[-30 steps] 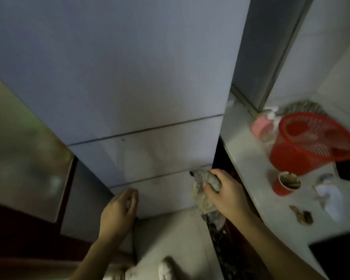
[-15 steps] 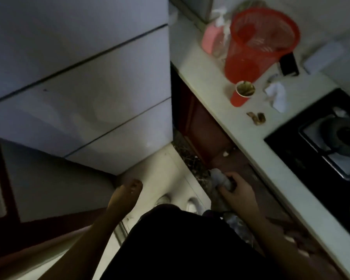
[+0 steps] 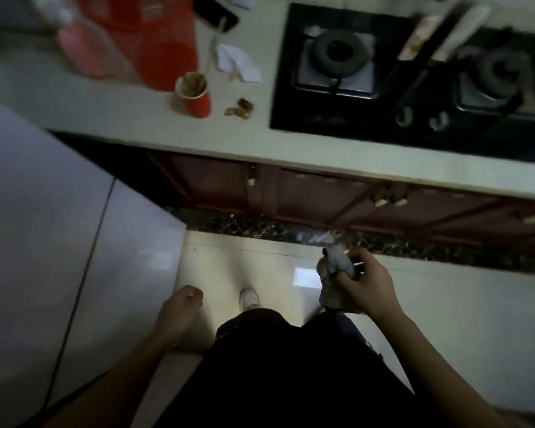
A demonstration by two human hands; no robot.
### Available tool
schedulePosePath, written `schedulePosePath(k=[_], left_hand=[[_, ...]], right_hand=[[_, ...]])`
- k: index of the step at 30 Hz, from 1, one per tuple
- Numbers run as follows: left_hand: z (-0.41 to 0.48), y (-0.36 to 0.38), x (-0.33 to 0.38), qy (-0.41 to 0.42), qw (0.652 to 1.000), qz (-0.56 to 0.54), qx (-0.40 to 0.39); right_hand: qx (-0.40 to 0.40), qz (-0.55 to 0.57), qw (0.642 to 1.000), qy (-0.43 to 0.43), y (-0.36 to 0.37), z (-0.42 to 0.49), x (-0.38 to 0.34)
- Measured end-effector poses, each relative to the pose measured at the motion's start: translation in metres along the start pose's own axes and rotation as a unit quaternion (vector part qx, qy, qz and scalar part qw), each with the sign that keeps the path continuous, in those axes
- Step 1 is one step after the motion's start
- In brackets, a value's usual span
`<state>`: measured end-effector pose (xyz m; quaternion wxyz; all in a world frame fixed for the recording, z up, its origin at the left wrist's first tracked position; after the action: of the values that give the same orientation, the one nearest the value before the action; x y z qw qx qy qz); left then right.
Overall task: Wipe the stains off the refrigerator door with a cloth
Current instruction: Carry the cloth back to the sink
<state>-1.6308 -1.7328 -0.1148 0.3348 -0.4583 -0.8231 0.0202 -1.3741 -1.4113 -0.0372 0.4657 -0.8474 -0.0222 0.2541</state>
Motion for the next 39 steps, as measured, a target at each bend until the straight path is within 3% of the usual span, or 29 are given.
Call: schedulePosePath(k=[7,15,26,31,33,39], left_hand=[[0.011,0.075,0.058,0.016,0.998,0.036,-0.046],[-0.030,0.211,0.111,0.080,0.988,0.103,-0.085],[-0.033,0.369,0.201,0.154,0.934,0.274,-0.168],[0.004,0.493,0.248,0.153,0.900,0.339,-0.227],[0.059,0.548,0.251,0.168,0.880,0.361,-0.260],[-0.036,0.726,0.308,0.217,0.777,0.471,-0.356]], right_hand=[[0.103,0.131,0.976,0.141,-0.030,-0.065,0.130],[0.168,0.207,0.934,0.237,-0.052,-0.124,0.288],[0.263,0.321,0.835,0.362,-0.086,-0.169,0.415],[0.289,0.335,0.779,0.444,-0.103,-0.184,0.470],[0.306,0.321,0.752,0.487,-0.113,-0.191,0.491],[0.336,0.323,0.689,0.556,-0.137,-0.210,0.540]])
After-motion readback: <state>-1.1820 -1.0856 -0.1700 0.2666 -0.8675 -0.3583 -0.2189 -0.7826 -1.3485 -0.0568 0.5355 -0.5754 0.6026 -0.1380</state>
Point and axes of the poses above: each hand's wrist, its own z-axis towards the middle knuckle, its own y-axis out of the palm, x = y × z, the point moved 7 cm from there along z, towards the middle knuckle, and after that the axes turned 15 degrees about -z, right-handed, at the moved point
